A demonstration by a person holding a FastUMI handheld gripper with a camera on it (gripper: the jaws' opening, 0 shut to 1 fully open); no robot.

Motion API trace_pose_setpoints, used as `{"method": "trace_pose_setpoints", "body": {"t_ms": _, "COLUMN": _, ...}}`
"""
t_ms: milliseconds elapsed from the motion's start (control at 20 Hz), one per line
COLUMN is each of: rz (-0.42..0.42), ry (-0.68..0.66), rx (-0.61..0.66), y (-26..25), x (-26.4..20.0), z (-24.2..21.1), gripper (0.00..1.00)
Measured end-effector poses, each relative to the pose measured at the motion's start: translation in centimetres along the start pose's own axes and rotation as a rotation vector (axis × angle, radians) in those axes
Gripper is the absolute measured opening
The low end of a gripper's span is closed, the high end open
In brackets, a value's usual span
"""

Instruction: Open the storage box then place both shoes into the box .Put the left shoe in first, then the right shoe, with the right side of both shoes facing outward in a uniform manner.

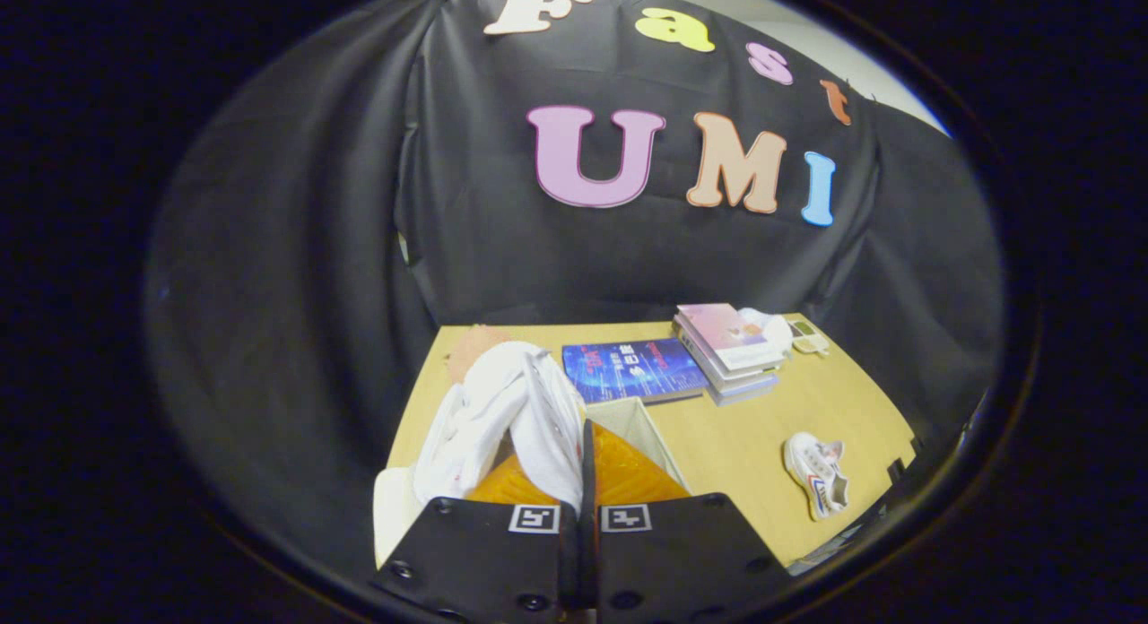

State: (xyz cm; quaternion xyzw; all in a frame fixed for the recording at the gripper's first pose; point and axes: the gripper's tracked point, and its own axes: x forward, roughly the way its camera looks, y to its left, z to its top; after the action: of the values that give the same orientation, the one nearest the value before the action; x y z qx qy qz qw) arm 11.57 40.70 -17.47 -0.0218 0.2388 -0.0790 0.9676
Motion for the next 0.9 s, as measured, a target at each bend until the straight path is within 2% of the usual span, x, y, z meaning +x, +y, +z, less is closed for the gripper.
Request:
{"method": "trace_pose_setpoints", "body": {"t_ms": 150, "rz": -0.012, "ry": 0.078, "rx": -0.041, "y": 0.5, "x": 1.4, "z": -2.9, "gripper": 0.03}}
{"method": "trace_pose_setpoints", "body": {"t_ms": 650, "rz": 0.056, "ry": 0.333, "rx": -0.165, "y": 2.9, "x": 6.5, "z": -9.6, "gripper": 0.04}}
{"method": "trace_pose_setpoints", "body": {"t_ms": 750, "rz": 0.092, "ry": 0.382, "rx": -0.167, "y": 3.6, "x": 6.7, "z": -10.8, "gripper": 0.11}}
{"method": "trace_pose_setpoints", "body": {"t_ms": 850, "rz": 0.13, "ry": 0.475, "rx": -0.179, "y": 4.1, "x": 6.8, "z": -13.6, "gripper": 0.11}}
{"method": "trace_pose_setpoints", "body": {"t_ms": 900, "rz": 0.133, "ry": 0.51, "rx": -0.205, "y": 4.0, "x": 6.7, "z": -14.7, "gripper": 0.17}}
